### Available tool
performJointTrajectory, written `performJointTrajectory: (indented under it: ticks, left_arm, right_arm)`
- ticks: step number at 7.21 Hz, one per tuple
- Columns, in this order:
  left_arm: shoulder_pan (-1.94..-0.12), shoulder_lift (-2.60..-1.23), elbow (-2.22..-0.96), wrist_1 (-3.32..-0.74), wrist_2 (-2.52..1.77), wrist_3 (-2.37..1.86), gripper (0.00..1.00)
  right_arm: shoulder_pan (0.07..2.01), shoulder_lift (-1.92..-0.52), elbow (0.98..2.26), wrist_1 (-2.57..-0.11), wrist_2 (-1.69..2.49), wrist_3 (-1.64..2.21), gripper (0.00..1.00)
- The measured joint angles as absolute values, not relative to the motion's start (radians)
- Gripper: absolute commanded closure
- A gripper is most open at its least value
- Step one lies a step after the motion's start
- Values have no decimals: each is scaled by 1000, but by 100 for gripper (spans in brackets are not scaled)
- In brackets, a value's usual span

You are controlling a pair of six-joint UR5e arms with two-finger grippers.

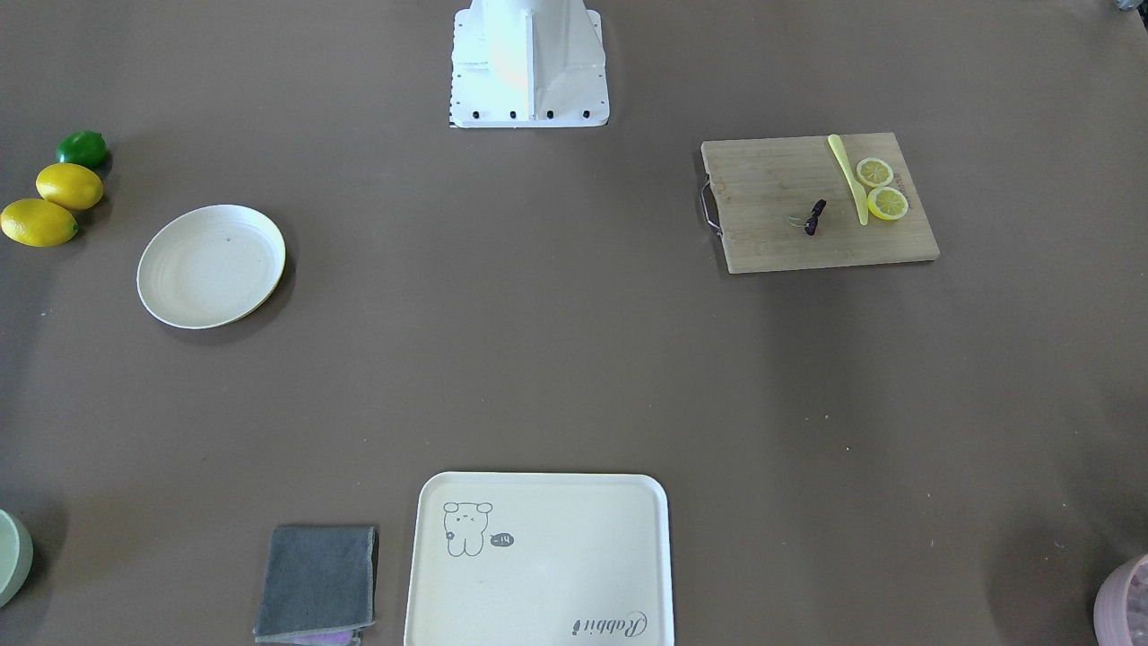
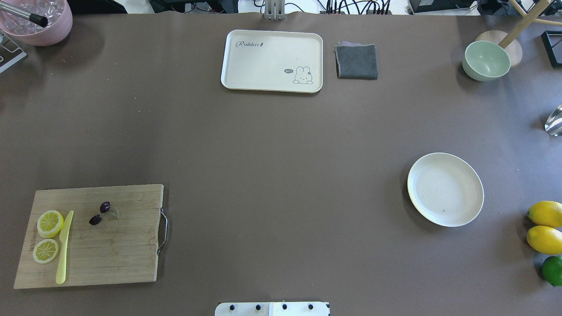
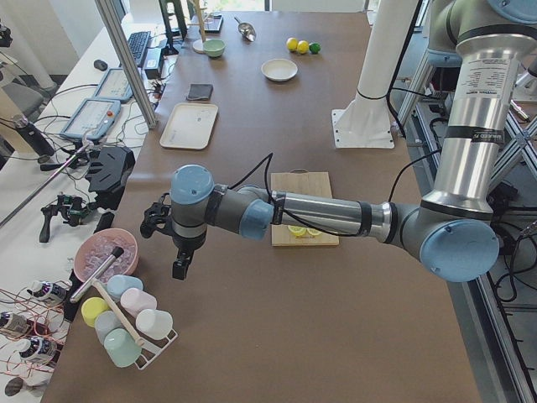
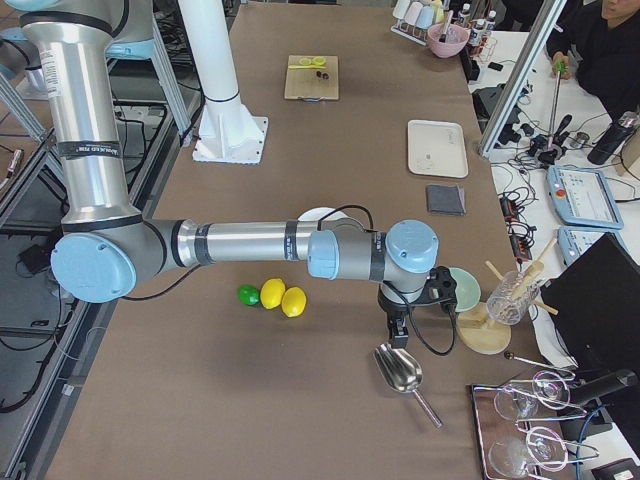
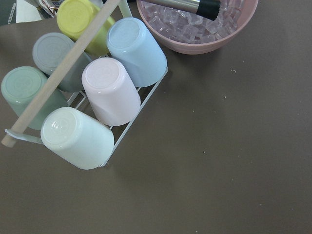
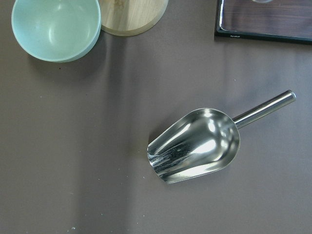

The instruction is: Place red cherry on plate

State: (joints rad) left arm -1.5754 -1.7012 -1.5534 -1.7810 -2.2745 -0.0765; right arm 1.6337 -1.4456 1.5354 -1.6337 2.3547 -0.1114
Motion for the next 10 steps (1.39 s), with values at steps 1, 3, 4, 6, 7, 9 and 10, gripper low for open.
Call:
performJointTrajectory:
  ticks: [1, 3, 4, 6, 7, 9, 10]
  left_arm:
    - [-1575, -1701, -1554, -1781, -2275, -77, 2]
    - [-1576, -1700, -1554, -1782, -2275, -75, 2]
    - [-1576, -1700, -1554, -1782, -2275, -74, 2]
    - [-1576, -1700, -1554, -1782, -2275, -75, 2]
    - [-1576, -1700, -1554, -1782, -2275, -75, 2]
    - [-1576, -1699, -1557, -1782, -2275, -74, 2]
    - [-1576, -1698, -1558, -1783, -2275, -74, 2]
  right_arm:
    - [1634, -1445, 1536, -1634, 2356, -111, 0]
    - [1634, -1446, 1539, -1634, 2359, -111, 0]
    - [1634, -1447, 1541, -1634, 2359, -111, 0]
    - [1627, -1447, 1563, -1633, 2360, -93, 0]
    - [1607, -1449, 1597, -1633, 2359, -54, 0]
    - [1521, -1463, 1678, -1607, 2358, 82, 0]
    - [1456, -1492, 1709, -1516, 2355, 218, 0]
